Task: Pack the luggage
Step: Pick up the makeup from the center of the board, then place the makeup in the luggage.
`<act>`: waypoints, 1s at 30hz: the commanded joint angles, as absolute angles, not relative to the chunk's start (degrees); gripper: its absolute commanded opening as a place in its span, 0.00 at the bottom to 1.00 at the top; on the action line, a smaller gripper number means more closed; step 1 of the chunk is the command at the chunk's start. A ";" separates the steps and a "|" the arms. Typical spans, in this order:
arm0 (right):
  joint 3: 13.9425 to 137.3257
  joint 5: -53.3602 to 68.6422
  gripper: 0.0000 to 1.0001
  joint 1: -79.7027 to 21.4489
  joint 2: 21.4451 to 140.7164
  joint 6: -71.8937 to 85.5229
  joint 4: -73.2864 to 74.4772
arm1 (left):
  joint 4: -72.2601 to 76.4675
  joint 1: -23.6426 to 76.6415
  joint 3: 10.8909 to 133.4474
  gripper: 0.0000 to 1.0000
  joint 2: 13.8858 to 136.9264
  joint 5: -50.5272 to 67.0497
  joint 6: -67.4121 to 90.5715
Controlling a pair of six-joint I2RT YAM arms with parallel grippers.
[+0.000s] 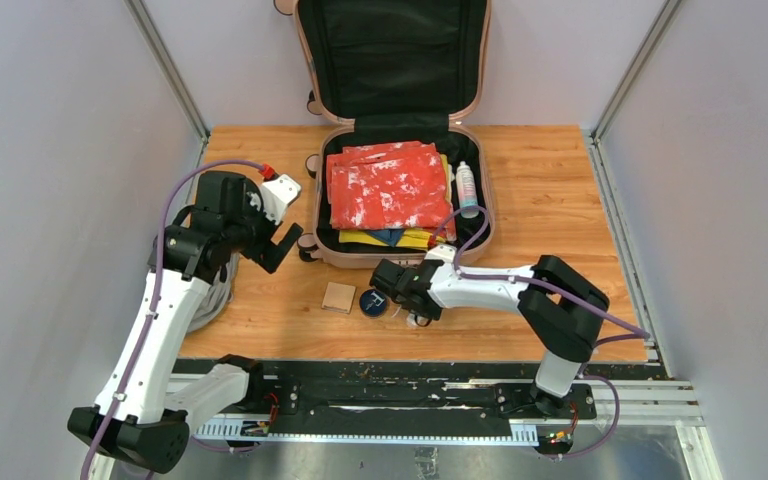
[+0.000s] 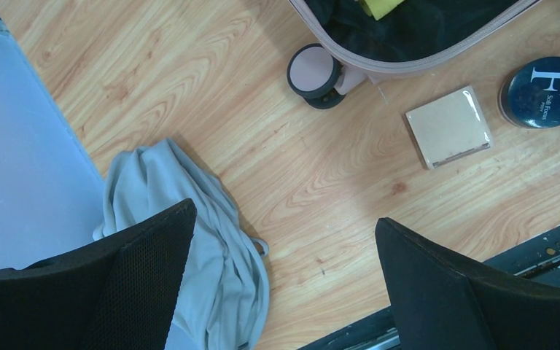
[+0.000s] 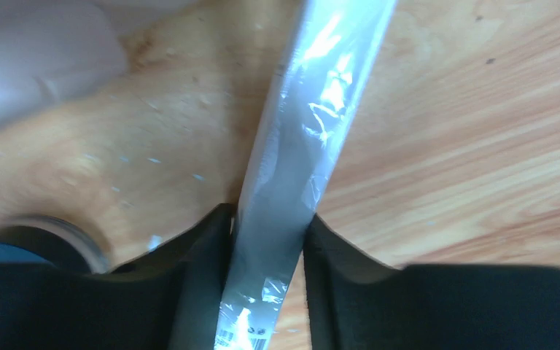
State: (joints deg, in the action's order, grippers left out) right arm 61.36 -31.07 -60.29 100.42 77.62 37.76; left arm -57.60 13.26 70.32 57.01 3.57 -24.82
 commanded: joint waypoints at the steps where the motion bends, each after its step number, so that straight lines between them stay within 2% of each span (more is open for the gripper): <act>1: 56.22 -32.40 0.31 -59.59 95.69 77.48 39.87 | -58.48 13.01 70.44 1.00 57.47 4.74 -24.69; 3: 54.98 -32.69 0.08 -59.61 92.34 75.43 39.91 | -58.53 13.01 70.49 1.00 57.42 4.70 -24.65; 4: 54.39 -32.52 0.01 -59.67 90.35 73.96 39.72 | -58.52 13.01 70.49 1.00 57.33 4.73 -24.69; 5: 53.83 -32.05 0.00 -59.68 88.51 71.81 39.58 | -58.53 13.01 70.42 1.00 57.26 4.59 -24.70; 12: 51.91 -22.57 0.00 -59.50 71.70 52.89 41.38 | -58.54 13.01 70.68 1.00 57.76 4.42 -25.22; 18: 59.29 -18.78 0.00 -56.25 61.53 42.52 48.59 | -58.50 13.01 71.59 1.00 58.65 5.91 -24.60; 25: 73.83 -11.25 0.00 -35.41 67.23 29.81 45.07 | -58.53 13.01 71.88 1.00 59.13 6.42 -23.76; 30: 84.71 -5.44 0.00 -25.57 82.74 21.08 37.95 | -58.54 13.01 70.69 1.00 57.78 5.28 -24.16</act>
